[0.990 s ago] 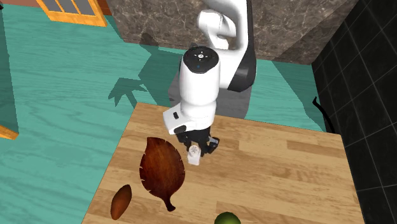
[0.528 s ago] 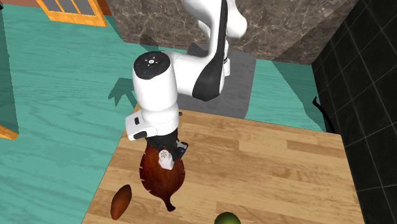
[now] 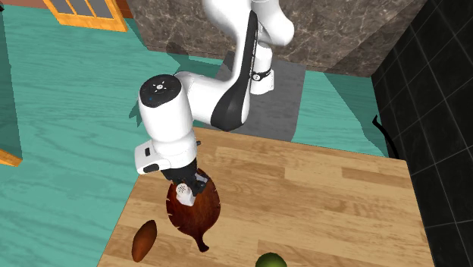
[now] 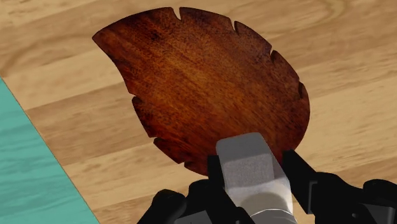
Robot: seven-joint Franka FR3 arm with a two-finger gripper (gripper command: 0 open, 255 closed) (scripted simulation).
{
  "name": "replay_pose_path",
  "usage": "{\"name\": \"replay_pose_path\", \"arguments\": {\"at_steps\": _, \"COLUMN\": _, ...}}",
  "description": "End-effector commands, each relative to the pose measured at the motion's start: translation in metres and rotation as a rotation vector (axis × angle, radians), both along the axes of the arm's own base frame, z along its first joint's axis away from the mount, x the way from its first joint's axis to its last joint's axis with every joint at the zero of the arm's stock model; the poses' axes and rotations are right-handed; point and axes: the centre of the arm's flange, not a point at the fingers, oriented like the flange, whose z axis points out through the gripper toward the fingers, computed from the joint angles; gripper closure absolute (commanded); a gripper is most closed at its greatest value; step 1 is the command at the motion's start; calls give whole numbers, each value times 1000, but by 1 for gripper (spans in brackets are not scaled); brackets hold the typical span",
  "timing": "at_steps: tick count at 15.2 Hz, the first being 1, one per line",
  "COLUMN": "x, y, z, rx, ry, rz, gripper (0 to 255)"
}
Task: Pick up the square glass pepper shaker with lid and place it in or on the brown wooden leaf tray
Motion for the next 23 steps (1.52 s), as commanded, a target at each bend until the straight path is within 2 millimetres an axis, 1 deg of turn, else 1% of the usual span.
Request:
{"name": "replay_pose_path", "arguments": {"at_steps": 1, "x": 0, "y": 0, "z": -11, "rx": 0, "ry": -1, "rz": 0, "gripper": 255}}
{"name": "replay_pose_path", "arguments": {"at_steps": 7, "x": 0, "y": 0, "z": -43, "rx": 0, "ry": -1, "rz": 0, "gripper": 255}}
{"name": "replay_pose_path", "arguments": {"at_steps": 8, "x": 0, "y": 0, "z": -51, "rx": 0, "ry": -1, "rz": 0, "gripper": 255}}
{"name": "replay_pose_path", "arguments": {"at_steps": 16, "x": 0, "y": 0, "z": -51, "rx": 0, "ry": -1, "rz": 0, "gripper": 255}}
{"name": "replay_pose_path", "arguments": {"at_steps": 17, "x": 0, "y": 0, "z": -51, "rx": 0, "ry": -1, "rz": 0, "gripper": 0}}
{"name": "replay_pose_path", "arguments": {"at_steps": 22, "x": 0, "y": 0, "z": -51, "rx": 0, "ry": -1, "rz": 0, "gripper": 0}}
{"name": "replay_pose_path", "arguments": {"at_steps": 23, "x": -2, "y": 0, "z": -38, "rx": 0, "ry": -1, "rz": 0, "gripper": 0}}
